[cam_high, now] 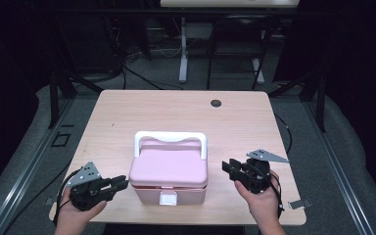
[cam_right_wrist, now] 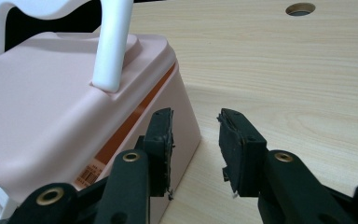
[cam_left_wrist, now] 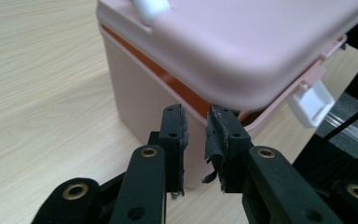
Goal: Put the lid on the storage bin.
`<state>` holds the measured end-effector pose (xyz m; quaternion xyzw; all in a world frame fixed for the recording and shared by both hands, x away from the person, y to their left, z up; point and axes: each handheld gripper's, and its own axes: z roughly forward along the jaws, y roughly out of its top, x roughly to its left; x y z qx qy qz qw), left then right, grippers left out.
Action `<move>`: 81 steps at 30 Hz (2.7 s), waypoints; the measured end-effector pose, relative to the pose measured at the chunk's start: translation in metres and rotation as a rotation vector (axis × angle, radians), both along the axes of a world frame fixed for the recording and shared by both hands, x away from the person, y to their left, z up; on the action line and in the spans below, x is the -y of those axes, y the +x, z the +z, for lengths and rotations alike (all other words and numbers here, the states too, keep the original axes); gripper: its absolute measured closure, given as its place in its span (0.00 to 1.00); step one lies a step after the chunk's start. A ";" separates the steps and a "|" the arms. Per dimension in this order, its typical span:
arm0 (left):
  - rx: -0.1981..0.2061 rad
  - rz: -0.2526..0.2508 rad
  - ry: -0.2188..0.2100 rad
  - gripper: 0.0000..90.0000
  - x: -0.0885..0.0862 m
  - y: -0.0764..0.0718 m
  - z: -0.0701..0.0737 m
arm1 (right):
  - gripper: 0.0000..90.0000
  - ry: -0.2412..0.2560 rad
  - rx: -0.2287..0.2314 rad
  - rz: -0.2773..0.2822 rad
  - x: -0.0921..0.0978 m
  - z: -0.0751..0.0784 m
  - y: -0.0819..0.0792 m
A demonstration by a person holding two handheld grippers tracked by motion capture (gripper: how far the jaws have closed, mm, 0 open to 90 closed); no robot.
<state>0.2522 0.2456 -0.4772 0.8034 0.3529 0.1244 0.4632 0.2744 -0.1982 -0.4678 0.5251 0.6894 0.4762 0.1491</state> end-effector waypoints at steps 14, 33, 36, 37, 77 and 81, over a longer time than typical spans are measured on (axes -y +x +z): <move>-0.031 0.058 -0.040 0.81 -0.013 0.011 -0.010 | 0.72 -0.002 -0.007 -0.029 0.005 -0.008 0.001; -0.037 0.159 -0.038 0.72 -0.026 0.041 -0.023 | 0.65 -0.047 0.000 -0.070 0.007 -0.030 0.005; -0.040 0.171 -0.035 0.70 -0.027 0.046 -0.026 | 0.64 -0.056 0.008 -0.080 0.008 -0.034 0.007; -0.040 0.171 -0.035 0.69 -0.027 0.046 -0.026 | 0.64 -0.056 0.008 -0.080 0.008 -0.034 0.007; -0.052 0.203 -0.013 0.57 -0.026 0.056 -0.062 | 0.42 -0.181 0.034 -0.078 0.008 -0.081 0.010; -0.057 0.192 0.002 0.57 -0.025 0.056 -0.063 | 0.40 -0.187 0.016 -0.074 0.007 -0.083 0.011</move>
